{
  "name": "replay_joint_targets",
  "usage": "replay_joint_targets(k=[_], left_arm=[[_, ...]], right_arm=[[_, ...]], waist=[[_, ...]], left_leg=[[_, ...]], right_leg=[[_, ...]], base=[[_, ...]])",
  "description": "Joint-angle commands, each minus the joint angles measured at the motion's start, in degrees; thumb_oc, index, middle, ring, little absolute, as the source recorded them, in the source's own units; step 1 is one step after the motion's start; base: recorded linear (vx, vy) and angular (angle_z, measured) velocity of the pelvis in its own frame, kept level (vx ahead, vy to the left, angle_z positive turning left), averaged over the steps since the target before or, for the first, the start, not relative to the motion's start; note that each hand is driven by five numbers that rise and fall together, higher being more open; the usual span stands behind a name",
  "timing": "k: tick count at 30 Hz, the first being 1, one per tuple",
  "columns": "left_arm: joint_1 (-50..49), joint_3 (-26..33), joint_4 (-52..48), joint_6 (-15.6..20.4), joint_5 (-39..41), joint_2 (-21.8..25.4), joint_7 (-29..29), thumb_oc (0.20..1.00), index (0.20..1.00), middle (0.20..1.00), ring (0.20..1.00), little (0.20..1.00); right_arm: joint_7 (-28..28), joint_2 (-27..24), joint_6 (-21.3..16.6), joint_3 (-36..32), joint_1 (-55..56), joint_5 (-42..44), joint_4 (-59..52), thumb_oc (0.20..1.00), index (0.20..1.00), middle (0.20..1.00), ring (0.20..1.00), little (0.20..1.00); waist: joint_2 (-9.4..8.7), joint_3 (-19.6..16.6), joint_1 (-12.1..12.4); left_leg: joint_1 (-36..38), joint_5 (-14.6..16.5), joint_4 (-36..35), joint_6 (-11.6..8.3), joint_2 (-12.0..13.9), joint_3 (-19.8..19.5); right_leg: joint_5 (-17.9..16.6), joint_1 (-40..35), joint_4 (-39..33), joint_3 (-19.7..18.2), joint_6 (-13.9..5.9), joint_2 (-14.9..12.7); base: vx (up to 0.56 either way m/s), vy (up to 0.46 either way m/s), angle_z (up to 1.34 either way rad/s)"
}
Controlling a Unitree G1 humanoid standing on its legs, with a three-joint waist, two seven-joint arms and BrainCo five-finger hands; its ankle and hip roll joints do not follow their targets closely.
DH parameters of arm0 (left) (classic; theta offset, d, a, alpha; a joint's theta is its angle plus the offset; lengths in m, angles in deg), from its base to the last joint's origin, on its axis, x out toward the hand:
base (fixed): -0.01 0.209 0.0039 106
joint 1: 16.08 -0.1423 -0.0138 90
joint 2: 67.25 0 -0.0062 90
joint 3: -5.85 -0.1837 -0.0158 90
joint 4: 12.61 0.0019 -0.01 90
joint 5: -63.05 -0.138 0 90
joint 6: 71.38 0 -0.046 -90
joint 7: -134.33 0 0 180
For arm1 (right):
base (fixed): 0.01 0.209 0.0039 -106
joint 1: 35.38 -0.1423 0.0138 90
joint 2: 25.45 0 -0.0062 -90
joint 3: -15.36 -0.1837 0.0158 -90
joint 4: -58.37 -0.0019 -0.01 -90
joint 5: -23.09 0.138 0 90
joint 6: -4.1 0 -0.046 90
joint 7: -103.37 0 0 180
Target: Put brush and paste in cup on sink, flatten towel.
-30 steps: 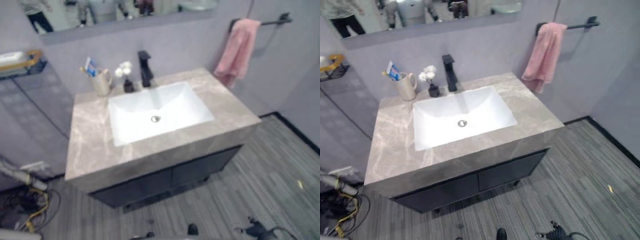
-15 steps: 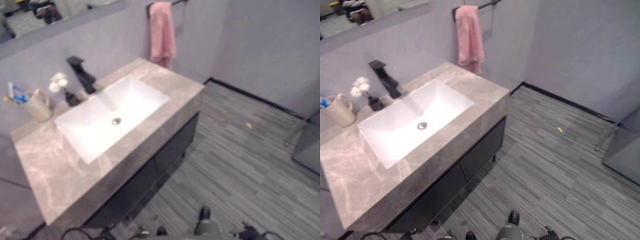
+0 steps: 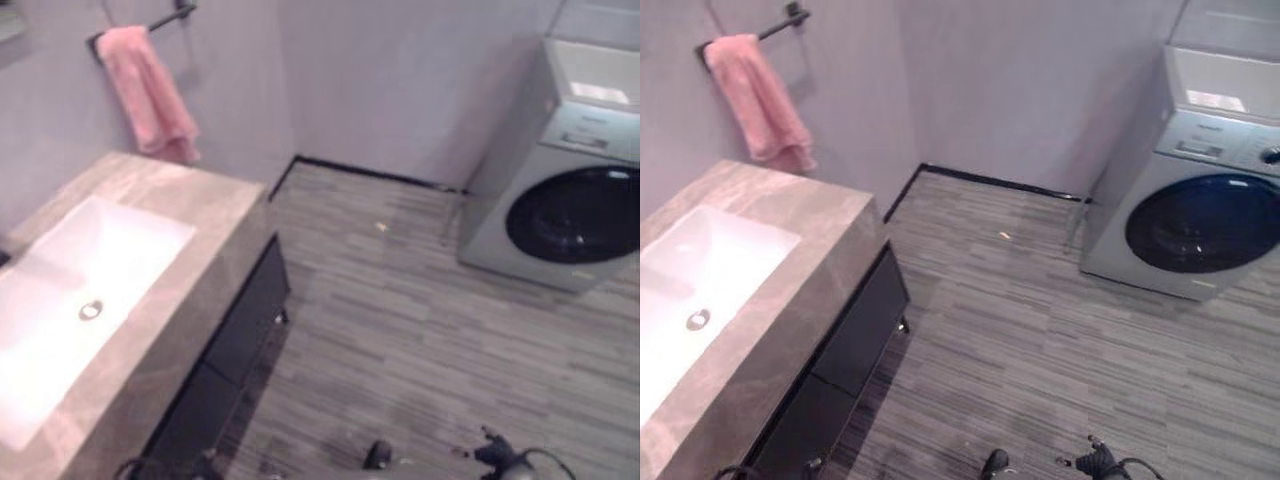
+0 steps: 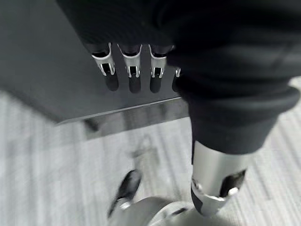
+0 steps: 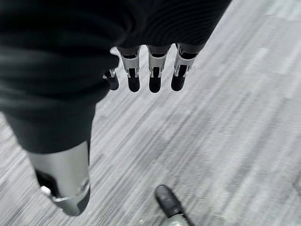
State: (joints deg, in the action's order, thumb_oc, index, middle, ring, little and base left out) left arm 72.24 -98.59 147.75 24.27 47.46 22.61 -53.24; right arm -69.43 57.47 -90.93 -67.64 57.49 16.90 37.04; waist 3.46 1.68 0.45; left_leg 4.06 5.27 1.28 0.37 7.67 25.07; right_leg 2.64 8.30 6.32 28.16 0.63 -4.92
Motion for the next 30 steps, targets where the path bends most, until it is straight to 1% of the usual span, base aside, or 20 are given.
replay_joint_targets(k=[1,3,4,5,6,7,8,9,10,12,15,17,18,21,23,25,26,27,28,30], left_arm=[[2.04,2.48,-1.27,0.18,2.78,0.52,-1.87,1.000,1.000,1.000,1.000,1.000],[3.40,-0.32,-2.58,-0.30,-0.77,1.79,-2.17,1.000,1.000,1.000,1.000,1.000],[3.42,-0.23,-2.19,-0.51,-1.15,2.13,-2.29,1.000,1.000,1.000,1.000,1.000],[3.47,-0.22,-2.16,-0.50,-1.16,2.15,-2.30,1.000,1.000,1.000,1.000,1.000],[3.84,0.69,-1.60,-0.54,1.46,2.24,-2.62,1.000,1.000,1.000,1.000,1.000],[4.21,1.10,-0.98,-0.32,2.47,2.31,-2.49,1.000,1.000,1.000,1.000,1.000],[4.24,1.11,-0.95,-0.30,2.49,2.33,-2.49,1.000,1.000,1.000,1.000,1.000],[4.14,1.39,-0.26,-0.26,2.79,2.41,-2.39,1.000,1.000,1.000,1.000,1.000],[3.49,2.08,-0.17,-0.44,2.52,2.55,-1.86,1.000,1.000,1.000,1.000,1.000],[2.23,3.40,1.00,-0.39,2.61,2.56,-1.75,1.000,1.000,1.000,1.000,1.000],[1.10,4.54,3.48,-0.56,2.78,2.47,-1.29,1.000,1.000,1.000,1.000,1.000],[0.36,5.39,4.33,-0.78,3.09,2.44,-0.76,1.000,1.000,1.000,1.000,1.000],[0.00,5.80,4.47,-0.82,3.16,2.59,-0.58,1.000,1.000,1.000,1.000,1.000],[-0.56,7.37,4.76,-0.69,4.32,3.92,-1.30,1.000,1.000,1.000,1.000,1.000],[-0.85,7.33,4.98,-0.65,4.60,4.64,-0.95,1.000,1.000,1.000,1.000,1.000],[-0.58,6.67,4.75,-0.82,4.47,5.22,-0.77,1.000,1.000,1.000,1.000,1.000],[-0.56,6.68,4.75,-0.82,4.47,5.21,-0.77,1.000,1.000,1.000,1.000,1.000],[0.33,5.14,3.48,-1.07,4.10,5.62,-1.12,1.000,1.000,1.000,1.000,1.000],[0.81,4.65,3.12,-1.10,3.79,5.98,-1.36,1.000,1.000,1.000,1.000,1.000],[2.06,3.95,2.50,-1.36,3.51,6.53,-1.89,1.000,1.000,1.000,1.000,1.000]], right_arm=[[1.22,0.04,-0.31,0.55,-1.06,2.12,4.71,1.000,1.000,1.000,1.000,1.000],[1.03,-0.13,-0.44,1.29,-1.24,2.85,4.70,1.000,1.000,1.000,1.000,1.000],[0.64,-0.48,-0.48,2.00,-1.66,2.59,4.58,1.000,1.000,1.000,1.000,1.000],[0.63,-0.45,-0.48,2.00,-1.71,2.59,4.59,1.000,1.000,1.000,1.000,1.000],[0.43,-0.89,-0.59,3.77,-3.29,1.95,4.03,1.000,1.000,1.000,1.000,1.000],[0.44,-1.05,-0.78,3.98,-3.72,1.74,3.72,1.000,1.000,1.000,1.000,1.000],[0.44,-1.03,-0.79,3.99,-3.74,1.74,3.73,1.000,1.000,1.000,1.000,1.000],[0.42,-1.22,-0.88,3.77,-3.50,1.88,3.18,1.000,1.000,1.000,1.000,1.000],[0.43,-1.56,-1.12,3.34,-3.31,2.46,2.19,1.000,1.000,1.000,1.000,1.000],[0.67,-1.65,-1.65,4.12,-4.61,2.52,1.00,1.000,1.000,1.000,1.000,1.000],[0.62,-1.07,-2.05,5.63,-6.71,2.16,-0.30,1.000,1.000,1.000,1.000,1.000],[0.43,-0.48,-2.06,6.12,-7.68,2.16,-0.85,1.000,1.000,1.000,1.000,1.000],[0.33,0.22,-2.02,6.75,-8.44,2.03,-0.87,1.000,1.000,1.000,1.000,1.000],[0.16,2.73,-2.32,7.82,-9.35,1.64,-0.87,1.000,1.000,1.000,1.000,1.000],[-0.06,3.87,-2.28,7.08,-8.33,1.69,-0.38,1.000,1.000,1.000,1.000,1.000],[-0.20,4.40,-1.92,6.90,-7.91,1.34,-0.38,1.000,1.000,1.000,1.000,1.000],[-0.20,4.39,-1.92,6.89,-7.92,1.34,-0.38,1.000,1.000,1.000,1.000,1.000],[-0.30,4.36,-1.69,7.14,-7.57,0.67,-0.78,1.000,1.000,1.000,1.000,1.000],[-0.24,4.55,-1.66,7.11,-7.61,0.76,-1.06,1.000,1.000,1.000,1.000,1.000],[-0.31,4.99,-1.72,7.36,-7.70,1.12,-1.39,1.000,1.000,1.000,1.000,1.000]], waist=[[-2.58,2.07,-0.98],[-4.79,3.34,-0.85],[-5.52,4.00,0.04],[-5.53,4.09,0.08],[-6.58,5.72,3.52],[-7.45,5.93,3.95],[-7.47,5.86,3.83],[-8.25,5.71,3.33],[-8.79,5.35,3.91],[-9.41,4.87,6.03],[-9.97,4.22,7.19],[-10.10,3.77,7.58],[-10.75,3.54,8.54],[-13.22,2.38,10.21],[-14.42,1.91,10.46],[-13.88,2.37,9.76],[-13.89,2.33,9.70],[-12.57,3.49,8.44],[-11.86,3.93,8.15],[-10.50,4.48,7.57]], left_leg=[[-1.67,-0.84,-4.86,0.48,-5.89,-4.16],[-4.12,-1.39,3.00,-0.80,-3.24,-5.93],[-5.22,-2.09,6.47,-1.07,-2.78,-8.22],[-5.35,-1.92,6.88,-1.18,-2.63,-8.23],[-10.52,-2.33,11.46,-0.63,-7.28,-19.31],[-13.23,-0.90,10.99,-0.11,-8.98,-20.94],[-13.36,-0.85,11.08,-0.07,-9.03,-21.04],[-14.94,-0.29,9.26,0.22,-8.50,-18.74],[-18.15,-2.82,6.53,-0.31,-8.88,-15.30],[-20.26,-6.72,1.20,-1.15,-10.96,-16.81],[-20.50,-8.87,-4.39,-1.71,-11.64,-17.76],[-20.40,-9.76,-4.74,-1.61,-11.77,-15.23],[-20.20,-9.82,-3.23,-1.12,-12.12,-15.78],[-19.41,-6.79,0.65,1.68,-13.34,-18.61],[-17.16,-4.13,1.93,4.04,-14.71,-19.49],[-14.33,-2.32,2.18,6.12,-15.89,-21.15],[-14.43,-2.43,2.16,6.12,-15.90,-21.18],[-11.21,-1.77,1.33,7.56,-16.01,-22.89],[-9.92,-1.37,1.11,7.91,-15.35,-23.29],[-6.68,-1.18,-0.30,7.98,-14.36,-24.53]], right_leg=[[0.84,-5.28,-3.12,-3.14,-6.42,-0.78],[1.80,-6.34,-5.01,-4.97,-4.62,1.70],[2.24,-7.18,-5.75,-5.99,-3.95,2.66],[2.24,-7.26,-5.84,-6.02,-3.86,2.76],[2.32,-8.00,-6.76,-7.98,-3.10,3.57],[2.08,-8.36,-7.25,-7.93,-3.36,3.50],[2.09,-8.31,-7.26,-7.82,-3.40,3.48],[2.05,-8.76,-7.48,-6.71,-3.74,3.28],[2.01,-10.15,-8.47,-5.30,-3.75,4.13],[2.37,-11.50,-9.86,-6.02,-3.94,5.80],[3.39,-13.34,-9.81,-7.15,-4.07,7.11],[3.80,-14.82,-9.08,-7.65,-4.07,7.60],[3.90,-15.76,-8.60,-8.66,-4.15,7.51],[3.09,-16.24,-4.11,-10.34,-5.94,5.29],[-4.31,-14.59,5.92,-10.74,-9.69,2.80],[-13.17,-10.93,17.66,-10.89,-12.71,-0.18],[-13.16,-10.79,17.78,-10.83,-12.68,-0.21],[-15.82,-6.58,28.74,-9.51,-12.35,-2.49],[-14.17,-4.02,31.27,-8.67,-12.01,-3.51],[-8.19,-0.82,27.87,-7.11,-10.29,-3.85]], base=[[0.23,-0.592,0.00],[0.22,-0.503,0.12],[0.14,-0.254,-0.06],[0.15,-0.239,-0.50],[0.12,-0.187,-0.99],[0.13,-0.179,-0.97],[0.11,-0.104,-0.66],[0.21,-0.105,-0.26],[0.30,-0.123,-0.06],[0.30,-0.054,0.64],[0.34,0.043,-0.34],[0.41,0.122,-0.37],[0.48,0.169,0.01],[0.47,0.217,-0.56],[0.44,0.301,-0.38],[0.32,0.302,0.17],[0.35,0.340,0.36],[0.31,0.289,0.35],[0.40,0.354,0.74],[0.24,0.158,0.61]])
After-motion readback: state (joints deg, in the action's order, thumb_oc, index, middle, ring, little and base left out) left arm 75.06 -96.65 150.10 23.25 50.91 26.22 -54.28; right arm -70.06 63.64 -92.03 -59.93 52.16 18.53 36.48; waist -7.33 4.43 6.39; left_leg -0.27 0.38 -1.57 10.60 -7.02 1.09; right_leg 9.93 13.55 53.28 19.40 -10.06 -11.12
